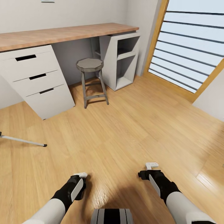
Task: Attach the digital camera to the camera tripod in the bedroom.
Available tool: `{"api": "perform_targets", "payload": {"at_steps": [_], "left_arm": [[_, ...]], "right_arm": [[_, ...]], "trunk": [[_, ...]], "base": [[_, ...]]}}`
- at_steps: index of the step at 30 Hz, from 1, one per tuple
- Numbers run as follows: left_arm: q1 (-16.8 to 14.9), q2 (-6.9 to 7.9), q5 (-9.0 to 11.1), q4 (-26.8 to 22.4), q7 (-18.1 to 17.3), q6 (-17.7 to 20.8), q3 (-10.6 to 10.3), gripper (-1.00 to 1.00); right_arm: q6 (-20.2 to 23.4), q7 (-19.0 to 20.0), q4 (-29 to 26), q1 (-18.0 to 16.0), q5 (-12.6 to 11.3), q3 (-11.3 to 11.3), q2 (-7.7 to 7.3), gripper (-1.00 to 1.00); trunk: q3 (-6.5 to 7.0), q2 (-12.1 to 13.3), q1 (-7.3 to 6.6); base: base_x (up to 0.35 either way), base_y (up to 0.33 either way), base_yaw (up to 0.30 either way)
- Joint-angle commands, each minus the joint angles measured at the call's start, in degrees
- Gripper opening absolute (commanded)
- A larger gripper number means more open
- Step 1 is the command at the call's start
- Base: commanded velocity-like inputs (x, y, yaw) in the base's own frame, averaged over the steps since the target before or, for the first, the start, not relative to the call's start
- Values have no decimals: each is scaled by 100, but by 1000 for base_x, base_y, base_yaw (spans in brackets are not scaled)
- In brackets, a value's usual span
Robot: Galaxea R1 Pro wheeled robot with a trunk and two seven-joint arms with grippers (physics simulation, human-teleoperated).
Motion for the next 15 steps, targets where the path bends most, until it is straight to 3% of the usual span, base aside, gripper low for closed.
{"api": "perform_targets", "payload": {"at_steps": [1, 15], "left_arm": [[-1, 4, 61, -8, 51, 18, -39, 100], [-1, -3, 102, -26, 40, 14, -29, 100]], "right_arm": [[35, -14, -10, 0, 4, 14, -2, 100], [2, -10, -10, 0, -15, 17, 7, 100]], "trunk": [[-4, -2, -1], [-4, -2, -1]], "base": [[0, 0, 0], [0, 0, 0]]}}
